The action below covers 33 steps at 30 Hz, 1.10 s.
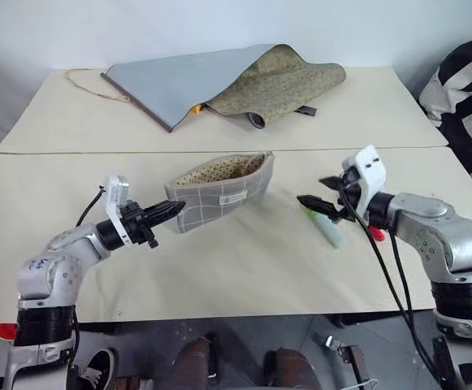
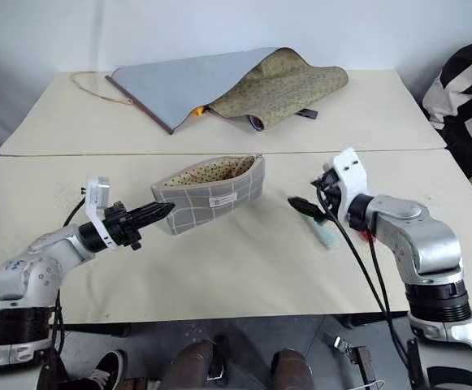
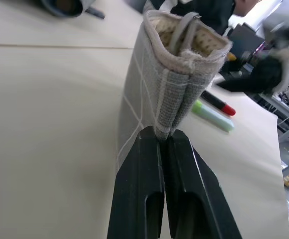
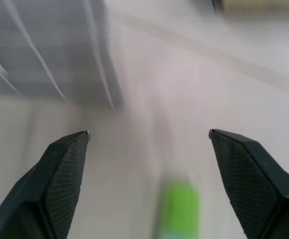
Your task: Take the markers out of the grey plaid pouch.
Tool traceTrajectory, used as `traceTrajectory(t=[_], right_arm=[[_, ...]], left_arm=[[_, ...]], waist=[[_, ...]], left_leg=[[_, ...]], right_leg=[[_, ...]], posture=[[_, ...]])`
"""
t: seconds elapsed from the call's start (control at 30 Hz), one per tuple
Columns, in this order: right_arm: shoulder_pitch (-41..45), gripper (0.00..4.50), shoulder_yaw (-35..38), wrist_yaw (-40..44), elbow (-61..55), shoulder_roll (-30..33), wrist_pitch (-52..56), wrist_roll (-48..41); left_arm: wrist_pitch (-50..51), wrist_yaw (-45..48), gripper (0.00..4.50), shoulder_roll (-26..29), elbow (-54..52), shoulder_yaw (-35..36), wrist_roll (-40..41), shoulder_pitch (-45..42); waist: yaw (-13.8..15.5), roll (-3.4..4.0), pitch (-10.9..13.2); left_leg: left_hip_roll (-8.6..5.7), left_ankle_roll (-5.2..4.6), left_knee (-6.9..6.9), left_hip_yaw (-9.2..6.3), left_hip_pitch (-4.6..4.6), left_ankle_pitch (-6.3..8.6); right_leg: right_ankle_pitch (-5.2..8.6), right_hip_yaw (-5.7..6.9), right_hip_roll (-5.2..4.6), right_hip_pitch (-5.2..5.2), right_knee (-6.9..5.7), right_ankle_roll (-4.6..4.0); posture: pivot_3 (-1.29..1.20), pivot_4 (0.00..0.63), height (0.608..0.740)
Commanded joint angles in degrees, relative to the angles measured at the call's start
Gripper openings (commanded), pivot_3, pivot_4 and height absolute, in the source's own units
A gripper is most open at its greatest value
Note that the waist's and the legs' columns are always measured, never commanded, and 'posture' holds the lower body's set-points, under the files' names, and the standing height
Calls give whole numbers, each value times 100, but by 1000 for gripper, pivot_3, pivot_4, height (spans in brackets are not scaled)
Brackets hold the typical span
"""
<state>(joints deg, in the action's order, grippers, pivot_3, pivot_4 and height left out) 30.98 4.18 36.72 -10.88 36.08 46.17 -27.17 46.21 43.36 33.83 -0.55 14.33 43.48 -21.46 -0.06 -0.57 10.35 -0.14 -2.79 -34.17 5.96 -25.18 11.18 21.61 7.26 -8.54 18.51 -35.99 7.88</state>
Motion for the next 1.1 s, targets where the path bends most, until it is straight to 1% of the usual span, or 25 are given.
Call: traceTrajectory(t=[0.03,0.17,0.23,0.3,0.4,0.5,0.57,0.6,0.67,0.8,0.9,0.93,0.97,1.0,1.03,1.1], right_arm=[[3,4040,93,12,-230,-111,-365,-1],[-5,4040,13,-86,-294,-304,-547,75],[-4,4040,-35,-124,-305,-366,-605,143],[1,4040,-60,-120,-317,-407,-653,158],[-57,4040,-144,-40,-350,-402,-761,197],[-92,4040,-159,8,-334,-396,-811,210],[-101,4072,-187,31,-320,-411,-825,233],[-88,4072,-200,52,-302,-424,-818,232],[-63,4072,-228,101,-270,-433,-836,238],[-41,4072,-234,153,-199,-420,-893,267],[-93,4072,-127,195,-206,-333,-900,260],[-135,4072,-8,234,-240,-271,-868,191],[-208,4072,187,278,-256,-186,-831,89],[-306,4072,454,297,-257,-110,-818,-26],[-391,4072,684,265,-219,-42,-833,-69],[-570,4072,964,142,-10,98,-1133,136]], left_arm=[[657,-316,0,116,322,285,230,-190],[560,-375,0,110,291,332,99,-237],[597,-606,0,-8,316,483,151,-268],[481,-883,0,-139,489,724,164,-307],[337,-1511,0,-289,1123,1512,319,-441],[293,-1765,0,-392,1324,1849,419,-496],[307,-1938,516,-490,1422,2021,458,-439],[334,-1914,675,-518,1364,2001,464,-343],[326,-1933,1199,-556,1245,1958,420,-199],[180,-1769,2549,-463,947,1959,378,96],[-421,-1423,3467,-193,339,1527,-203,639],[-665,-1413,3840,-139,140,1454,-387,791],[-1190,-1210,4141,-2,-153,1302,-752,1082],[-1301,-1074,4447,26,-495,1388,-703,1333],[-1250,-1019,4482,8,-737,1559,-490,1502],[-1346,-820,4482,1,-1177,1727,-314,1879]], waist=[[1,0,0],[-12,0,0],[-14,0,0],[-12,0,0],[-12,0,0],[-27,-1,1],[-21,-1,0],[-21,-1,1],[-19,-1,0],[-20,-4,2],[-31,-5,2],[-27,-5,2],[-25,-5,2],[-22,-6,3],[-8,-6,3],[16,-6,3]], left_leg=[[0,0,0,-1,-1,0],[-1,0,1,0,-1,0],[-1,1,2,0,0,-1],[-1,2,2,1,0,-1],[-1,2,1,1,0,-1],[0,2,3,1,1,-1],[-1,2,4,1,0,-1],[-1,2,4,1,1,-1],[-2,2,4,1,1,-1],[-2,2,3,2,1,-1],[-2,4,6,4,1,1],[-1,5,9,7,2,1],[-2,5,11,9,3,1],[-1,7,12,10,3,2],[-2,10,15,11,2,4],[-5,20,19,10,-1,13]], right_leg=[[0,0,0,0,-1,0],[0,-2,0,0,-3,0],[0,-3,1,1,-2,0],[0,-5,0,2,-2,0],[0,-4,0,3,-1,0],[0,-3,1,2,-4,0],[0,-2,0,1,-5,0],[0,-3,-1,0,-5,0],[0,-3,0,0,-5,0],[0,-4,0,2,-5,0],[0,-7,-1,4,-3,0],[0,-12,0,6,-2,0],[0,-16,-1,8,1,0],[0,-20,-1,9,6,0],[0,-29,-2,9,10,0],[0,-51,-6,5,13,0]], posture=[[0,150,740],[0,150,740],[0,150,740],[0,150,740],[0,150,740],[0,150,740],[0,150,740],[0,150,740],[0,150,740],[0,150,740],[0,150,740],[0,150,740],[0,150,740],[0,150,740],[0,150,740],[0,150,740]])
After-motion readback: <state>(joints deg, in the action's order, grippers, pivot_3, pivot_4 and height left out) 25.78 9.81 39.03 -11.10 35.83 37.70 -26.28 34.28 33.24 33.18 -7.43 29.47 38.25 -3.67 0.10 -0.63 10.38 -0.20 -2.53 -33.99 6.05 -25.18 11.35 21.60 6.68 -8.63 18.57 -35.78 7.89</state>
